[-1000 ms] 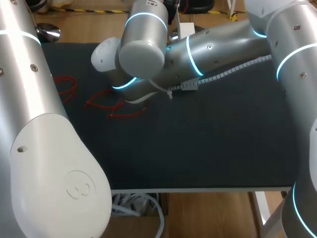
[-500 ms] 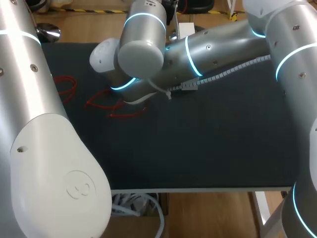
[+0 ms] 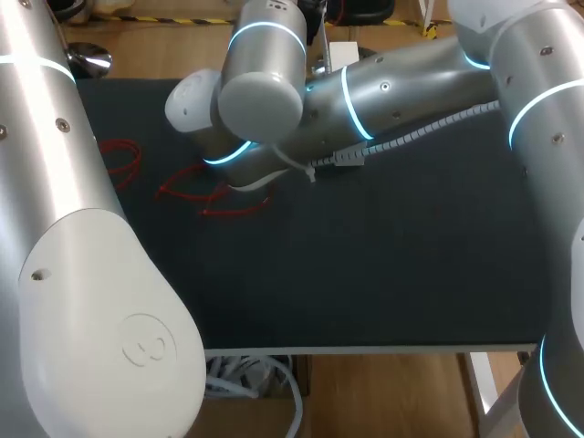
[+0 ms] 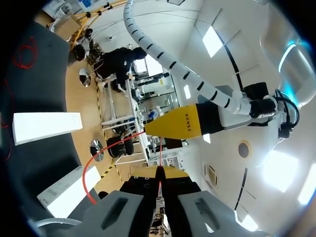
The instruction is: Grab the tape and strap the tape.
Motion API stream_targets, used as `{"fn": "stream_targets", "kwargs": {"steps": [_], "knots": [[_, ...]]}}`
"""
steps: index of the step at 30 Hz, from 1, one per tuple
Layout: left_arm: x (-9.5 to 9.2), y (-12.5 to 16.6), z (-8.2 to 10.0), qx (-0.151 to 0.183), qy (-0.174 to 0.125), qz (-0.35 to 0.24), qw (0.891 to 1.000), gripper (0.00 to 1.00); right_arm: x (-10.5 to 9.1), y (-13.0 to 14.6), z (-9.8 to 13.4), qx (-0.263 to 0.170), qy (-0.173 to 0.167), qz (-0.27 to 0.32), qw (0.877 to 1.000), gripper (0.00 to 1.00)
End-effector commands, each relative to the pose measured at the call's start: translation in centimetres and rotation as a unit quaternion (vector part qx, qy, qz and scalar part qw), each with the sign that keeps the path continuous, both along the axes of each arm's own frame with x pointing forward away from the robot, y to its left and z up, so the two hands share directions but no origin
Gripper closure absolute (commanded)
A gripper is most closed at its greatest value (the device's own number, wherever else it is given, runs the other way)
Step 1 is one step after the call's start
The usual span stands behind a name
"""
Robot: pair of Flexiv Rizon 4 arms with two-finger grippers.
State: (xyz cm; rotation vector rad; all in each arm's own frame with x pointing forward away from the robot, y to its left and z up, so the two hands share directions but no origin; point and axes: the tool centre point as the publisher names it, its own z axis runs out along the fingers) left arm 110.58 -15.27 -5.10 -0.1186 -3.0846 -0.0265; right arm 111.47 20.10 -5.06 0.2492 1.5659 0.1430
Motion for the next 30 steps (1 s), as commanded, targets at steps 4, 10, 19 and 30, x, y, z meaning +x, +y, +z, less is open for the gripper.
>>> {"fn": "stream_targets", "kwargs": {"steps": [4,10,19,30], "knots": [[0.02,-0.11,0.09,0.002,0.0,0.001,1.0,1.0,0.01,-0.07,0.28,0.0,0.004,0.004,1.0,1.0],[0.02,-0.11,0.09,0.002,0.0,0.001,1.0,1.0,0.14,0.19,0.24,0.001,0.005,0.009,1.0,1.0],[0.02,-0.11,0.09,0.002,0.0,0.001,1.0,1.0,0.31,0.48,0.18,0.003,0.008,0.015,1.0,1.0],[0.02,-0.11,0.09,0.002,0.0,0.001,1.0,1.0,0.42,0.71,0.25,0.003,0.007,0.019,1.0,1.0]]}}
